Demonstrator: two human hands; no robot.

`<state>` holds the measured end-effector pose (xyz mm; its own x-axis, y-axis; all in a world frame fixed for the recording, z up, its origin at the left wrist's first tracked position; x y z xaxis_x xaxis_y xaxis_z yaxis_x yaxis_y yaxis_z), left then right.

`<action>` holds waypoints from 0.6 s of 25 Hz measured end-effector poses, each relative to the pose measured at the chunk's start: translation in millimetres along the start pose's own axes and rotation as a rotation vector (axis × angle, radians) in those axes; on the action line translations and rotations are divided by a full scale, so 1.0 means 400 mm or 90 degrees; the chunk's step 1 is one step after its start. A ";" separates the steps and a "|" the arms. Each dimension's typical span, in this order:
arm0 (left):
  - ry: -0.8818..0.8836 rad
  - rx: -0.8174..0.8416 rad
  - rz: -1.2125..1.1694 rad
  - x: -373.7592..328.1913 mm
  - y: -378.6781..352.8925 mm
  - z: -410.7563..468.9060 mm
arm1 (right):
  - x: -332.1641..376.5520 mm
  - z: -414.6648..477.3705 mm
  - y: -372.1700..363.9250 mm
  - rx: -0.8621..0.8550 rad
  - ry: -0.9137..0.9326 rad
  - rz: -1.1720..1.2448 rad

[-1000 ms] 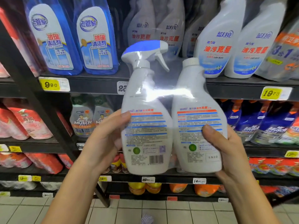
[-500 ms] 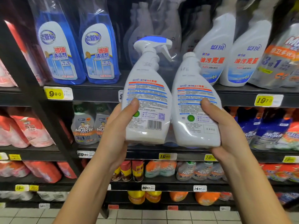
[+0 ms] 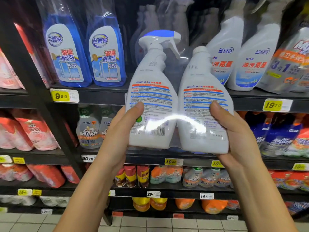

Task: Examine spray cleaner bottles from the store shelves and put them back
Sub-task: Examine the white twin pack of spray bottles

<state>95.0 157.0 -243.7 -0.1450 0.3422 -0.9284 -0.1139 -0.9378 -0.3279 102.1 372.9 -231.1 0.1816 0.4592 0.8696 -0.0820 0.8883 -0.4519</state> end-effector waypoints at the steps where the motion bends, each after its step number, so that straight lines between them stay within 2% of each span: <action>1: -0.012 -0.003 0.031 0.001 0.001 -0.005 | 0.002 -0.009 -0.002 -0.002 0.035 -0.025; 4: -0.064 -0.017 0.111 0.017 -0.015 -0.018 | 0.007 -0.036 -0.011 -0.026 0.117 -0.107; 7: -0.119 -0.096 0.176 0.036 -0.030 -0.040 | 0.002 -0.059 -0.023 -0.052 0.178 -0.179; 10: -0.117 -0.168 0.330 0.042 -0.043 -0.069 | -0.002 -0.081 -0.043 -0.088 0.291 -0.297; 11: -0.091 -0.146 0.339 0.040 -0.059 -0.067 | -0.004 -0.088 -0.055 -0.103 0.340 -0.338; 12: -0.081 -0.075 0.296 0.039 -0.073 -0.060 | -0.008 -0.094 -0.068 -0.114 0.392 -0.379; 13: -0.092 0.042 0.212 0.032 -0.073 -0.086 | -0.013 -0.101 -0.080 -0.127 0.451 -0.431; 14: -0.078 0.080 0.107 0.038 -0.076 -0.106 | -0.017 -0.107 -0.091 -0.143 0.510 -0.494; 15: -0.076 0.071 0.046 0.039 -0.077 -0.103 | -0.020 -0.110 -0.099 -0.154 0.557 -0.553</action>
<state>136.6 189.0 -255.1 -0.2717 0.2848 -0.9193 -0.2068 -0.9502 -0.2333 147.2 333.6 -228.9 0.6809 -0.5192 0.5166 0.5555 0.8258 0.0978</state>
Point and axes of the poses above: each hand's wrist, its own z-axis towards the middle knuckle, its own y-axis out of the back of the hand, x = y × z, the point moved 2 cm from there along z, towards the middle knuckle, and after that the axes turned 3 degrees about -z, right-handed, at the moved point
